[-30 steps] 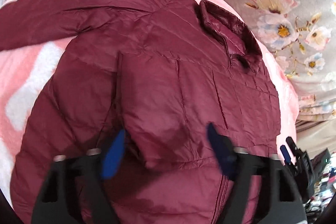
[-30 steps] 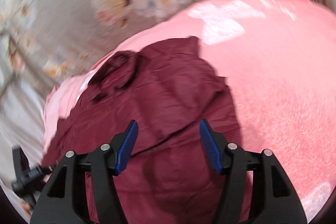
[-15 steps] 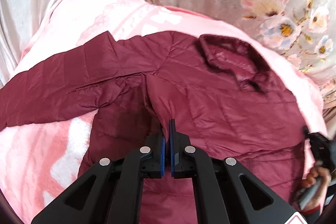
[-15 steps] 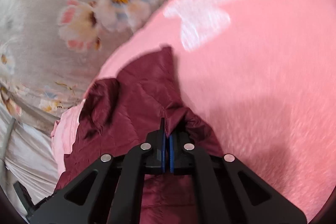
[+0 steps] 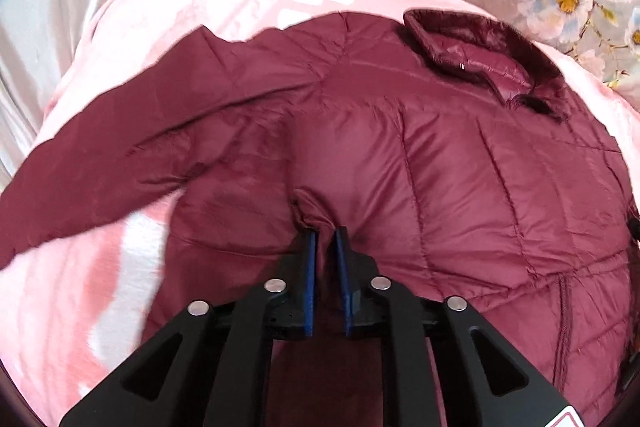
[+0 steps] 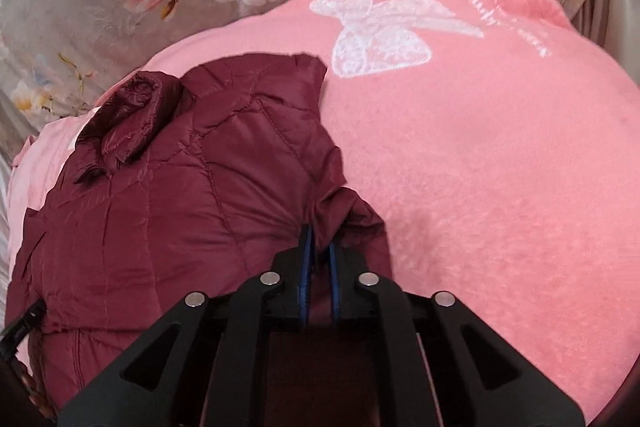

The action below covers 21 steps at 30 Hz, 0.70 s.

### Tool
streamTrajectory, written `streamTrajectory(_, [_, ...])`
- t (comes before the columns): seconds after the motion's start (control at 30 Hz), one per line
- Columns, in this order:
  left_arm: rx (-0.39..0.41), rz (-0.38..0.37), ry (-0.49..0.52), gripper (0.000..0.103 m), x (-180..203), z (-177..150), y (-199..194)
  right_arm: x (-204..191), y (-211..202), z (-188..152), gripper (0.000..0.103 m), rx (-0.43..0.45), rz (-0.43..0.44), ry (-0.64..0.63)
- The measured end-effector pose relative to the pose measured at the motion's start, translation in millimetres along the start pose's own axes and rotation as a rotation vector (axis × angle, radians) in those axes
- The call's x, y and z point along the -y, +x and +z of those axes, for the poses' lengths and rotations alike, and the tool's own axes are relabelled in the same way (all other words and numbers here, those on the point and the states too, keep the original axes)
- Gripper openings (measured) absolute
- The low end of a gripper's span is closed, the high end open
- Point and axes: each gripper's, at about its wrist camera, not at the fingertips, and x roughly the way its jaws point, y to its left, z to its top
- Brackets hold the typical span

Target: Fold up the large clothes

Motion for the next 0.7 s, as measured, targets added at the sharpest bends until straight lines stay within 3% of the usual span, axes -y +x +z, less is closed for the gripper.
streamTrajectory(0.07, [0.019, 0.012, 0.013, 0.032, -8.7, 4.0, -17.9, -7.2, -27.2, -1.0, 0.011, 0.06, -0.008, -0.036])
streamTrajectory(0.13, [0.05, 0.006, 0.024, 0.035, -10.2, 11.5, -35.5, -20.4, -41.4, 4.4, 0.017, 0.088, 0.025, -0.069])
streamTrajectory(0.2, [0.087, -0.011, 0.042, 0.045, -0.8, 23.9, -51.6, -44.3, -48.2, 8.7, 0.027, 0.096, 0.082, -0.111])
streamTrajectory(0.3, [0.109, -0.076, 0.059, 0.061, 28.2, 37.9, -58.1, -89.2, -39.9, 7.5, 0.029, 0.089, 0.155, -0.195])
streamTrajectory(0.37, [0.091, -0.114, 0.072, 0.061, 51.9, 42.6, -46.3, -121.2, -25.0, 1.1, 0.029, 0.076, 0.168, -0.256])
streamTrajectory(0.5, [0.061, -0.079, 0.098, 0.061, 85.9, 37.5, -9.2, -161.2, 9.0, -15.5, 0.029, 0.01, 0.18, -0.319])
streamTrajectory(0.63, [0.006, -0.046, 0.104, 0.062, 93.4, 23.2, 29.5, -170.6, 36.0, -35.5, 0.028, -0.032, 0.115, -0.371])
streamTrajectory(0.7, [0.021, -0.046, 0.105, 0.068, 95.1, 17.0, 39.4, -165.2, 46.1, -40.9, 0.028, -0.048, 0.122, -0.349])
